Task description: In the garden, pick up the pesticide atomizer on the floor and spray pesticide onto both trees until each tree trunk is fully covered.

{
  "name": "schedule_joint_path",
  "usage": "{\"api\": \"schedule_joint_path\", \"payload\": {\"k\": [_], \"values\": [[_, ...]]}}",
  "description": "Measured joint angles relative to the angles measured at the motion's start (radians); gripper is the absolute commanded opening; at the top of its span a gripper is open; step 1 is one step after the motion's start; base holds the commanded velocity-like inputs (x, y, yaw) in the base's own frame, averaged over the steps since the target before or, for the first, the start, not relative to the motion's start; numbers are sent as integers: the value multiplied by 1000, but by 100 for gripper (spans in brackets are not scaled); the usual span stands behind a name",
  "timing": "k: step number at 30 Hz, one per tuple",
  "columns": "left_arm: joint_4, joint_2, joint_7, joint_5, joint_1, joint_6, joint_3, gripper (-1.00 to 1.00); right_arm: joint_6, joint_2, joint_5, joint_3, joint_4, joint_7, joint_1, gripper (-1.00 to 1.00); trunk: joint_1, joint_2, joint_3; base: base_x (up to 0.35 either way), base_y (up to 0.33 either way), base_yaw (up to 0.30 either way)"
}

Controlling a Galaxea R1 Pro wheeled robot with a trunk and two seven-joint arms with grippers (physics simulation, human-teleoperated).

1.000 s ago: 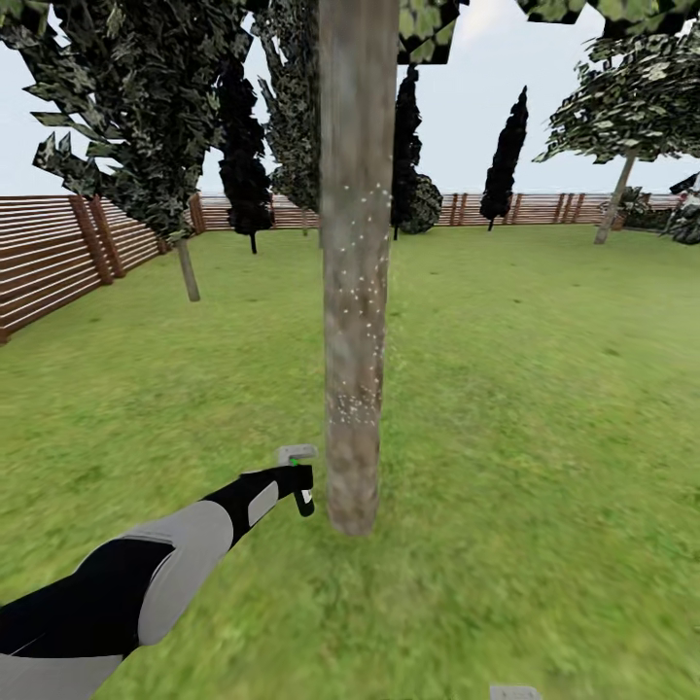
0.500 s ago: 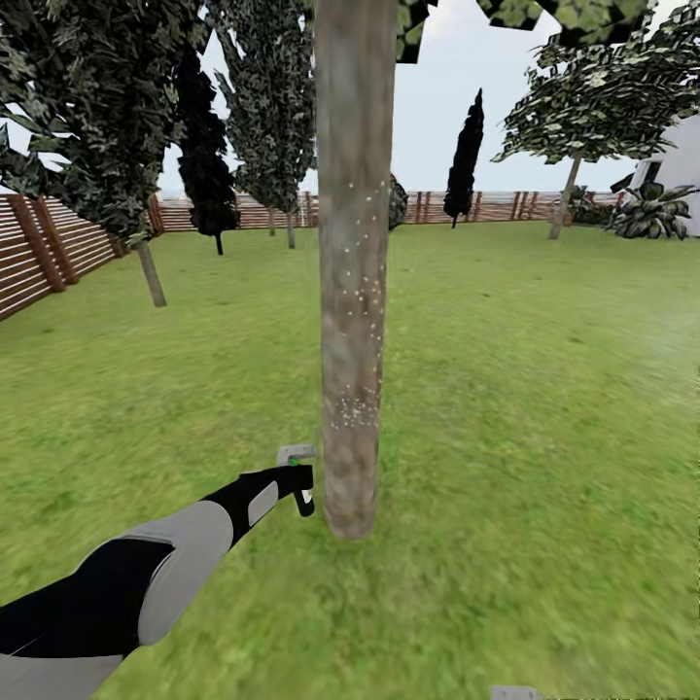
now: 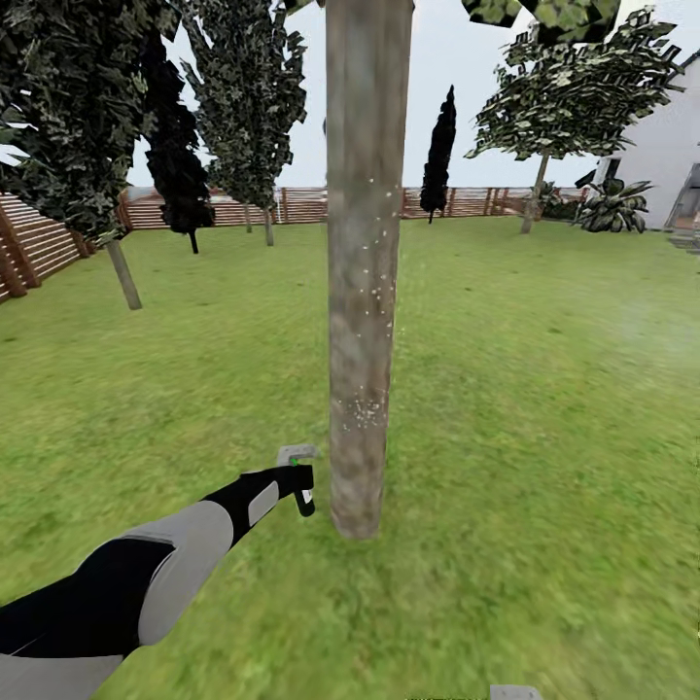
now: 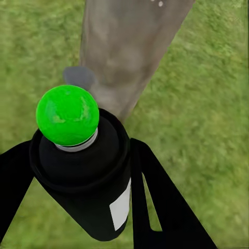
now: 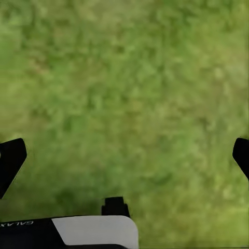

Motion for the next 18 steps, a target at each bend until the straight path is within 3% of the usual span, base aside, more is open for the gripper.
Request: {"api": "schedule_joint_path", "payload": {"k": [7, 12, 18], "values": [[0, 0, 0, 0, 0, 0, 0, -100, 0, 0, 0, 0, 0, 0, 0, 100, 0, 0, 0, 0, 350, -281], [0, 0, 0, 0, 0, 1, 0, -100, 0, 0, 0, 0, 0, 0, 0, 100, 0, 0, 0, 0, 350, -94], [0, -1, 0, 0, 0, 1, 0, -100, 0, 0, 0, 0, 0, 0, 0, 100, 0, 0, -2, 0, 350, -242]]}}
